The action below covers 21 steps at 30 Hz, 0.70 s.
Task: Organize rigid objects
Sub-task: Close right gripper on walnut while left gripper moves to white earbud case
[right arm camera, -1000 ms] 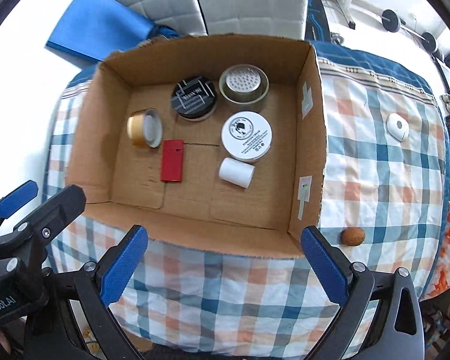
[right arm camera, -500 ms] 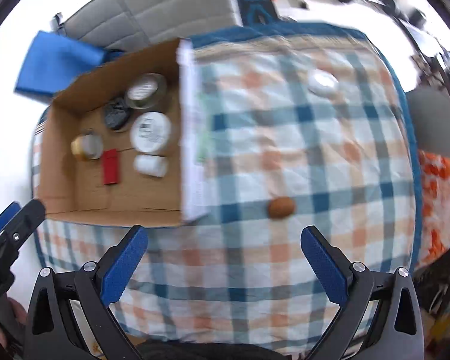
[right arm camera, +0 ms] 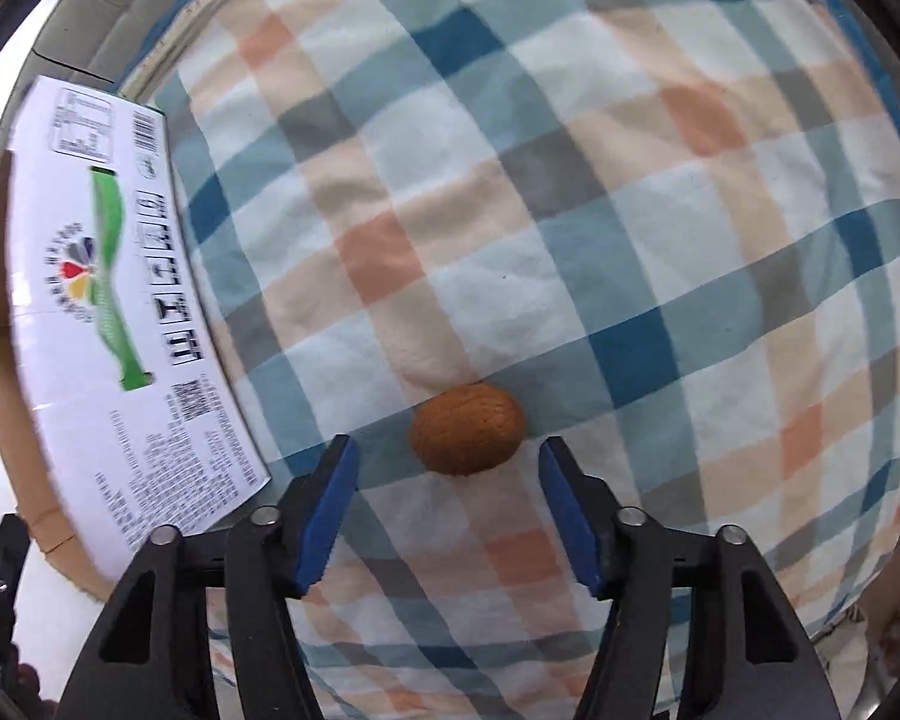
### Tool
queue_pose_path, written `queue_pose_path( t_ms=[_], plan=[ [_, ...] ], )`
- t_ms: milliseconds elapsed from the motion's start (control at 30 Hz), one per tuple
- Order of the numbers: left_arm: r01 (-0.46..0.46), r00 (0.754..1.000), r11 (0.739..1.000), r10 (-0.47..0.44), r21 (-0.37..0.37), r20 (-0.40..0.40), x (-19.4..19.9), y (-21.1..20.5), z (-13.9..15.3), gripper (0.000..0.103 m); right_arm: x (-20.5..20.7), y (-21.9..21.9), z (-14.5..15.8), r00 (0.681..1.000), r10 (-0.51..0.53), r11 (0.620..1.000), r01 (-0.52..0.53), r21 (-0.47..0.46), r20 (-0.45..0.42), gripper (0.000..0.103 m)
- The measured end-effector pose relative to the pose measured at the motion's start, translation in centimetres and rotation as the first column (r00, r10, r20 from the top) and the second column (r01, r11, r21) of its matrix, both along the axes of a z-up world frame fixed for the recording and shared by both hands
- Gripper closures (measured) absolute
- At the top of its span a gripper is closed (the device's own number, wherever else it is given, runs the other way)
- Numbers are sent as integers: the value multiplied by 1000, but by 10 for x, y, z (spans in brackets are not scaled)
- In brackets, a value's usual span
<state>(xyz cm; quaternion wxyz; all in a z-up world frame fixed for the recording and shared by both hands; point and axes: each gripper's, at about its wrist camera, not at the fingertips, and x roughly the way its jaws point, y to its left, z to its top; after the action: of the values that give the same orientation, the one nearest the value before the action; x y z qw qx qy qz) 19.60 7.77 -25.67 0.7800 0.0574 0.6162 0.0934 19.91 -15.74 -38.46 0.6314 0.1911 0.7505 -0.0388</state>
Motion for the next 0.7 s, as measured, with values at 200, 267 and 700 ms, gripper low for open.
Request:
queue_pose_path(
  t_ms=[200,267,700],
  plan=[
    [14,1000,1000,-14,26,3,9,-10,4,0,3,4,-9,999,54,998,-54,-42,-5,60],
    [24,1000,999,-24,34,10,12,-15,8,0,4,5,-3,994,108,990,-108,-89,0,60],
    [210,973,966,-221,151,63,63,-112,31,0,28,-71,41,958,285,852,-237,-468,32,60]
  ],
)
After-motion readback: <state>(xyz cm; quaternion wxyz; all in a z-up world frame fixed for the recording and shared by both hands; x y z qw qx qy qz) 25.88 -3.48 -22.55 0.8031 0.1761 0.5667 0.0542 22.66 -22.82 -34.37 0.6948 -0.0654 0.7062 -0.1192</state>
